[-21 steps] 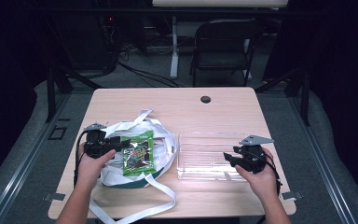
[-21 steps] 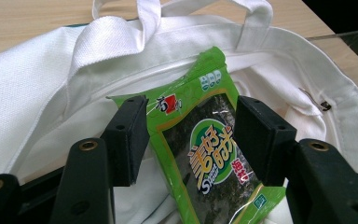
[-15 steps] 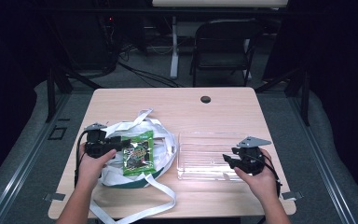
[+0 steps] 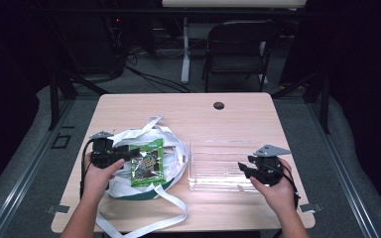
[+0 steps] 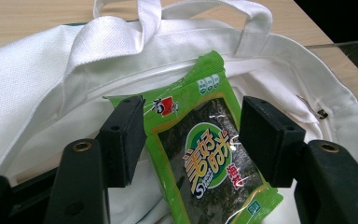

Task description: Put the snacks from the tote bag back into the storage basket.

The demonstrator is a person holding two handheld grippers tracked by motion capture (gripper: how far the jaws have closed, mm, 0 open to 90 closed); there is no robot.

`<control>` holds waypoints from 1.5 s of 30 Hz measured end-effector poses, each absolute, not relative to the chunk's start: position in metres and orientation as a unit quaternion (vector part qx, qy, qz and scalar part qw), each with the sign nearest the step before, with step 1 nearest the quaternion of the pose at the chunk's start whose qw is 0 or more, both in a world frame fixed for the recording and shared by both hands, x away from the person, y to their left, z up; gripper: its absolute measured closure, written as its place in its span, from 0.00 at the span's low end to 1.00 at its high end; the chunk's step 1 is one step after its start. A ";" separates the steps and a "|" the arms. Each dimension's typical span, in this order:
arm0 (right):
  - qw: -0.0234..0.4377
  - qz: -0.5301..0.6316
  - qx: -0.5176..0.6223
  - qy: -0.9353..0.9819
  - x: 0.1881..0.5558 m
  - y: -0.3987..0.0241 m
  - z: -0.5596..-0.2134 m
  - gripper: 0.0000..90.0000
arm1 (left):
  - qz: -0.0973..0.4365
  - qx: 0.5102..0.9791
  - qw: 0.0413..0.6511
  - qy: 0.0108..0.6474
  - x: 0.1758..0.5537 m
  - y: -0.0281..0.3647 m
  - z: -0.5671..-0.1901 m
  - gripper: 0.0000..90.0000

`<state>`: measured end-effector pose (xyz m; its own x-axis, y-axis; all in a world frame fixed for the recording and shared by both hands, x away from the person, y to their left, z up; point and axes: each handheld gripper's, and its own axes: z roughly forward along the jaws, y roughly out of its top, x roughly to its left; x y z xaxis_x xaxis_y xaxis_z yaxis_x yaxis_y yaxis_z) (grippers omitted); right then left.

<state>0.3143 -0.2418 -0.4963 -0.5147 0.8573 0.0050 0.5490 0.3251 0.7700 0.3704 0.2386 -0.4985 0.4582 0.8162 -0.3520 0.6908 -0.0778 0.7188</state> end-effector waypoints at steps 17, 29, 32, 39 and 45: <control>0.203 0.367 0.445 0.791 0.315 -0.239 -0.499 0.55 | 0.025 0.726 0.417 0.547 0.378 0.235 -0.511 0.40; 0.203 0.369 0.445 0.790 0.311 -0.240 -0.501 0.54 | 0.000 0.722 0.400 0.564 0.387 0.232 -0.522 0.39; 0.204 0.370 0.447 0.789 0.310 -0.241 -0.501 0.54 | -0.016 0.722 0.400 0.564 0.390 0.231 -0.525 0.39; 0.204 0.370 0.452 0.786 0.306 -0.243 -0.501 0.54 | -0.028 0.724 0.390 0.569 0.397 0.228 -0.532 0.39; 0.207 0.372 0.452 0.784 0.303 -0.244 -0.501 0.54 | -0.034 0.726 0.383 0.570 0.401 0.225 -0.537 0.40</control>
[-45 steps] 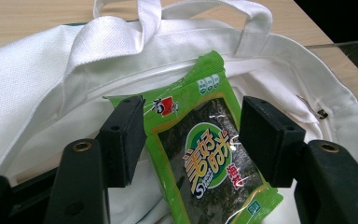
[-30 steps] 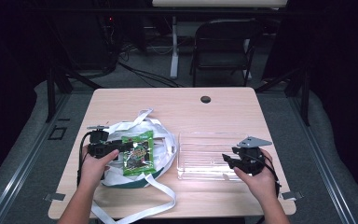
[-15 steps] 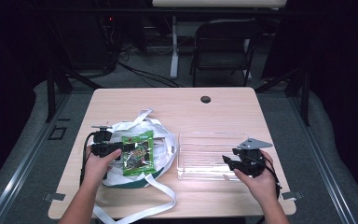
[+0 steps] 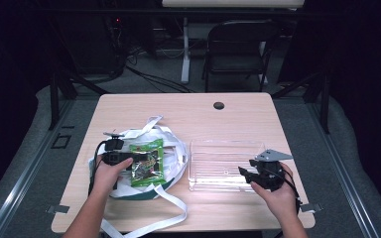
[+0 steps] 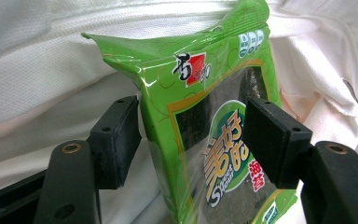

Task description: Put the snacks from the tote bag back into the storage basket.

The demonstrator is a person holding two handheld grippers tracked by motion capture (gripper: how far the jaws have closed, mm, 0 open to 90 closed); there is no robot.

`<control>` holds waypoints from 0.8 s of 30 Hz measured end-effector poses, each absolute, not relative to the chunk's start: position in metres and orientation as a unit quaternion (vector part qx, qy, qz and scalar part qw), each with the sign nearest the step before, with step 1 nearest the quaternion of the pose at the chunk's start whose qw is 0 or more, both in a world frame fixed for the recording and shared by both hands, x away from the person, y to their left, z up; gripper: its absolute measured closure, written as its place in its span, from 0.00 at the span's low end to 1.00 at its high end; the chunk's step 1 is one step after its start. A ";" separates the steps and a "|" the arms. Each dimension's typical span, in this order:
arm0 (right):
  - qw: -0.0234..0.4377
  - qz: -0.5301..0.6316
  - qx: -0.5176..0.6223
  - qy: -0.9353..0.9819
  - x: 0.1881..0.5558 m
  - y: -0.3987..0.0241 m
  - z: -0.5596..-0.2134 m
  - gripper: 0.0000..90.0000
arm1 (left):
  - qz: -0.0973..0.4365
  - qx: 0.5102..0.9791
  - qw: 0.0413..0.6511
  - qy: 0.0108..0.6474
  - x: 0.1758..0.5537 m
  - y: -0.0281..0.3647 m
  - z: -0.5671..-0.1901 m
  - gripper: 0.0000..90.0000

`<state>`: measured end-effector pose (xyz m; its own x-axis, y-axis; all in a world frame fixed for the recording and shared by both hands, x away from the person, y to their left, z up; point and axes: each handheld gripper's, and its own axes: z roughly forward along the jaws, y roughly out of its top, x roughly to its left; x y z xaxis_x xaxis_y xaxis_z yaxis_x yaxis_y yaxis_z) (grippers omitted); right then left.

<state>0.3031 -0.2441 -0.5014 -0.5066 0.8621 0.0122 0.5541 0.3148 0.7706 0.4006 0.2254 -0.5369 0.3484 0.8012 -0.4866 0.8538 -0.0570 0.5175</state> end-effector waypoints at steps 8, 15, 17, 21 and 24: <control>0.208 0.370 0.452 0.785 0.301 -0.245 -0.501 0.54 | -0.048 0.725 0.386 0.568 0.403 0.223 -0.540 0.43; 0.210 0.372 0.449 0.785 0.301 -0.244 -0.501 0.54 | -0.041 0.723 0.401 0.562 0.401 0.226 -0.536 0.53; 0.211 0.372 0.449 0.785 0.301 -0.244 -0.501 0.54 | -0.041 0.722 0.406 0.559 0.400 0.226 -0.535 0.57; 0.210 0.371 0.448 0.786 0.301 -0.244 -0.501 0.54 | -0.043 0.725 0.413 0.549 0.398 0.227 -0.530 0.63; 0.210 0.372 0.449 0.785 0.301 -0.244 -0.501 0.54 | -0.044 0.727 0.418 0.542 0.397 0.227 -0.528 0.66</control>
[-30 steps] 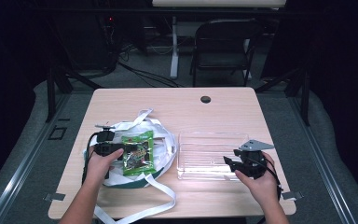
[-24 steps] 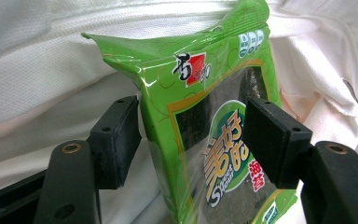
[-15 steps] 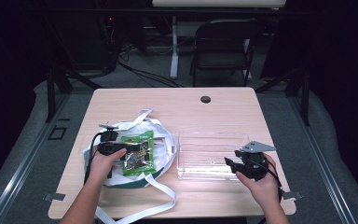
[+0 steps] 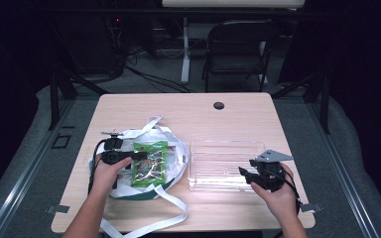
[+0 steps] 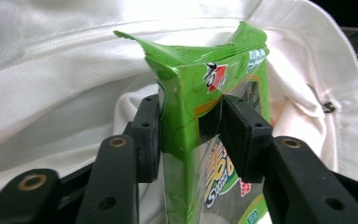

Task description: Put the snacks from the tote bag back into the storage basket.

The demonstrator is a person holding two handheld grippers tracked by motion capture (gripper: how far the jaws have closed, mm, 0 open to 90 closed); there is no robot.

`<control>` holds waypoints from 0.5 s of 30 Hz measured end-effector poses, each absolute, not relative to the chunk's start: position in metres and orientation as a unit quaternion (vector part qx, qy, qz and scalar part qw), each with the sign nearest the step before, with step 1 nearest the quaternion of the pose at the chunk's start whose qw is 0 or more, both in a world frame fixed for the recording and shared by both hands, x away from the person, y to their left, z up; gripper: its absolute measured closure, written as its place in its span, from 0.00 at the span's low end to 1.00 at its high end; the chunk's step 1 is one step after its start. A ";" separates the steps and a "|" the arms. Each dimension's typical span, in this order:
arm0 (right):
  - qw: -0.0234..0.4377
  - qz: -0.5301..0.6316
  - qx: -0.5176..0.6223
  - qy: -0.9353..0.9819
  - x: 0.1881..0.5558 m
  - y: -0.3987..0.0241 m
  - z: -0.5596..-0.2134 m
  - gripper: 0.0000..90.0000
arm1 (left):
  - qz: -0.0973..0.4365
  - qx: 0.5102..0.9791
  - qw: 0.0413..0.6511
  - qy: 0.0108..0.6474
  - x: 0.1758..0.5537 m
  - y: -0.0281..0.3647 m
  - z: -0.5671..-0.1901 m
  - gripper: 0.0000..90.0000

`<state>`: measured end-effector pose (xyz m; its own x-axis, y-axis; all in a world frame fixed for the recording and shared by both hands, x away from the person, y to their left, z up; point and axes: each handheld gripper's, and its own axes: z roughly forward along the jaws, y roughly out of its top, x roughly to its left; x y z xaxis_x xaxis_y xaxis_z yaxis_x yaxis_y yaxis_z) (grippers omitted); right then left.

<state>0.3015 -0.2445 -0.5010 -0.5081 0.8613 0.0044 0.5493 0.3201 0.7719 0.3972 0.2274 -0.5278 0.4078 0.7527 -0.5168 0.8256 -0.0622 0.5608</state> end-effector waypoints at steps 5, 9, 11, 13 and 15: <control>0.210 0.375 0.451 0.783 0.302 -0.244 -0.502 0.54 | -0.044 0.730 0.429 0.531 0.394 0.229 -0.523 0.69; 0.209 0.375 0.450 0.783 0.303 -0.244 -0.502 0.55 | -0.046 0.731 0.437 0.522 0.392 0.230 -0.519 0.72; 0.208 0.376 0.450 0.783 0.304 -0.244 -0.502 0.55 | -0.047 0.731 0.441 0.519 0.391 0.231 -0.518 0.73; 0.208 0.373 0.449 0.785 0.305 -0.244 -0.502 0.55 | -0.048 0.735 0.442 0.512 0.391 0.232 -0.516 0.73; 0.208 0.373 0.447 0.786 0.306 -0.244 -0.502 0.54 | -0.050 0.735 0.445 0.509 0.389 0.233 -0.515 0.74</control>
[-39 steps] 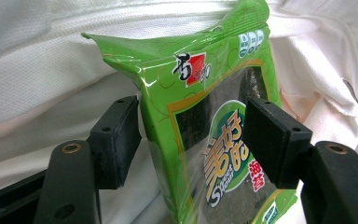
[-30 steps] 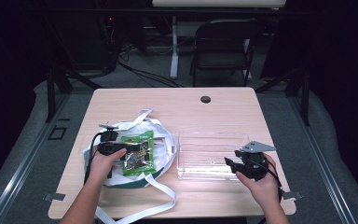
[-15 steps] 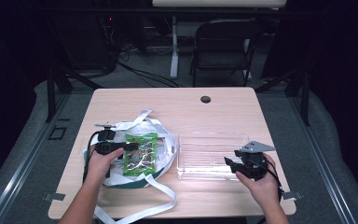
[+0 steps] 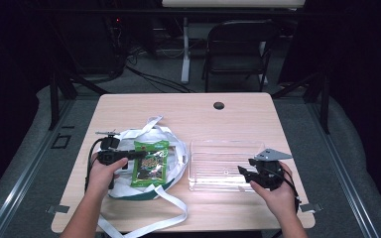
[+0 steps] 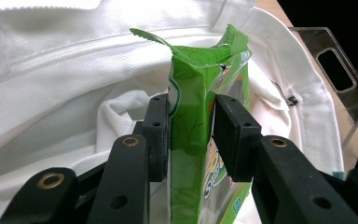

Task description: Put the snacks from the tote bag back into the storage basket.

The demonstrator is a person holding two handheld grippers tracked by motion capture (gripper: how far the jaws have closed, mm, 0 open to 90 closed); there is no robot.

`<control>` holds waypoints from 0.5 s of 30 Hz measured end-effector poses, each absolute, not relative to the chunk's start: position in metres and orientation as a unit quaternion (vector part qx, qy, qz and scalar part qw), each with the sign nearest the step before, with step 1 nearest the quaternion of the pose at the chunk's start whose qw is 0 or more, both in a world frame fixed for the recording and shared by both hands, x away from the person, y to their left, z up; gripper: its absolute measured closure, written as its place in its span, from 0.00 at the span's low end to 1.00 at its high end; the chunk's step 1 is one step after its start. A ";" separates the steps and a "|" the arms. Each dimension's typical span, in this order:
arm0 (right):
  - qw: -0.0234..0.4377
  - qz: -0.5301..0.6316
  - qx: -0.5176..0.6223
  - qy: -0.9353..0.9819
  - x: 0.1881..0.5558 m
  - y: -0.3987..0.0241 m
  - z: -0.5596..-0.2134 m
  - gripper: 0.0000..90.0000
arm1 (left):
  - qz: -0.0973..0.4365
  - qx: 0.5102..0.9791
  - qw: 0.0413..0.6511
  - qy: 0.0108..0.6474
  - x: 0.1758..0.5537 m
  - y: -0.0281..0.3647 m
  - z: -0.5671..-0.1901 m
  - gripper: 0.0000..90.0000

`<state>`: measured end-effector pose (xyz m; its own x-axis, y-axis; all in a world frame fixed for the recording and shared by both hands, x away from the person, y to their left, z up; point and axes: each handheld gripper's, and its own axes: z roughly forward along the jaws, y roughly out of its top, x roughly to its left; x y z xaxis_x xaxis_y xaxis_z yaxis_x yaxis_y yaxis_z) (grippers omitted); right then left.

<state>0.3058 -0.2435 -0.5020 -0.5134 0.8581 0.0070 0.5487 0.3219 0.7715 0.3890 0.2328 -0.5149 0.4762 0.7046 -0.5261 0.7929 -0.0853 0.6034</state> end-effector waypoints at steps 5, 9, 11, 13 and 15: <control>0.208 0.376 0.447 0.785 0.308 -0.243 -0.501 0.55 | -0.047 0.740 0.447 0.501 0.386 0.234 -0.513 0.75; 0.207 0.378 0.446 0.784 0.309 -0.241 -0.501 0.55 | -0.047 0.743 0.449 0.494 0.384 0.236 -0.512 0.76; 0.207 0.379 0.444 0.785 0.310 -0.240 -0.502 0.55 | -0.047 0.744 0.450 0.492 0.383 0.238 -0.511 0.77; 0.206 0.376 0.443 0.787 0.311 -0.239 -0.502 0.55 | -0.048 0.745 0.451 0.490 0.383 0.239 -0.510 0.77; 0.205 0.376 0.443 0.788 0.312 -0.239 -0.502 0.55 | -0.048 0.746 0.452 0.486 0.382 0.241 -0.510 0.78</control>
